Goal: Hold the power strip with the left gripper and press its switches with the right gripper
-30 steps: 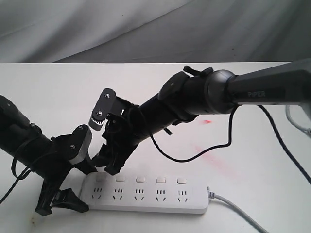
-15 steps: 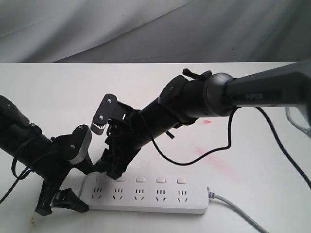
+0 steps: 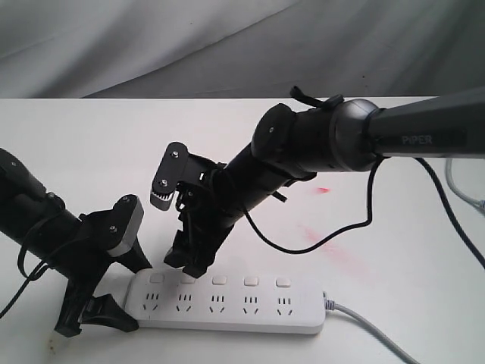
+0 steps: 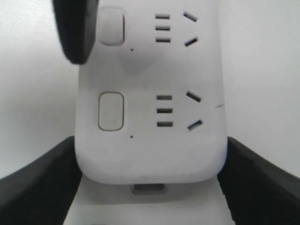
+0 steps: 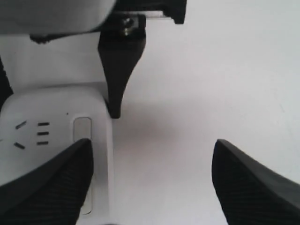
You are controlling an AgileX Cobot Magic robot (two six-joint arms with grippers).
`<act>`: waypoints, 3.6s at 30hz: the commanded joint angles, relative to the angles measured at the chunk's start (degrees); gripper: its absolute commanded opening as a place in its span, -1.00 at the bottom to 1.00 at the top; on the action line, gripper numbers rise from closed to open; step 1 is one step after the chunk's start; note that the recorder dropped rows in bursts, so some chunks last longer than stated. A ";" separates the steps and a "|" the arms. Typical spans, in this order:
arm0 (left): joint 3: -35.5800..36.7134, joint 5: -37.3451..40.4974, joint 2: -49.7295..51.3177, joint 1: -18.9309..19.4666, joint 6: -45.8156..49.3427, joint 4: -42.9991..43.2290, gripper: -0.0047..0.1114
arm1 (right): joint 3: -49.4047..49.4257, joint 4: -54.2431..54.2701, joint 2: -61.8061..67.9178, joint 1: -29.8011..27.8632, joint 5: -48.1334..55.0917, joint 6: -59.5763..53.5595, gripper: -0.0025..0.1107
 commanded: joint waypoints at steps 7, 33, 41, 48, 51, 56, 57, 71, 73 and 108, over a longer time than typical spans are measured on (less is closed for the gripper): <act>0.47 -2.92 0.17 -0.20 -0.13 2.05 0.16 | 0.17 -1.69 -0.52 -1.67 4.41 3.07 0.14; 0.47 -2.92 0.17 -0.20 -0.13 2.05 0.16 | 1.24 -2.72 2.26 -0.18 2.98 3.42 0.15; 0.47 -2.92 0.17 -0.20 -0.13 2.05 0.16 | 1.14 -4.01 -3.86 -0.28 1.19 4.38 0.15; 0.47 -2.92 0.17 -0.20 -0.13 2.05 0.16 | 2.55 -7.51 1.34 -0.31 0.32 7.60 0.14; 0.47 -2.77 0.17 -0.20 -0.13 2.05 0.16 | 2.55 -6.22 -3.03 -0.31 0.10 7.44 0.14; 0.47 -2.77 0.17 -0.20 -0.13 2.05 0.16 | 2.55 -8.18 -8.74 -3.54 2.16 8.91 0.14; 0.47 -2.77 0.17 -0.20 -0.13 2.05 0.16 | 2.55 -8.18 -9.04 -4.29 3.93 9.03 0.14; 0.47 -2.77 0.17 -0.20 -0.13 2.05 0.16 | 2.65 -6.55 -3.91 -6.24 9.89 11.09 0.11; 0.47 -2.77 0.17 -0.20 -0.13 2.05 0.16 | 2.65 -5.51 -2.97 -6.24 10.15 11.09 0.11; 0.47 -2.77 0.17 -0.20 -0.13 1.83 0.16 | 2.51 -9.33 0.51 -4.70 7.82 11.09 0.11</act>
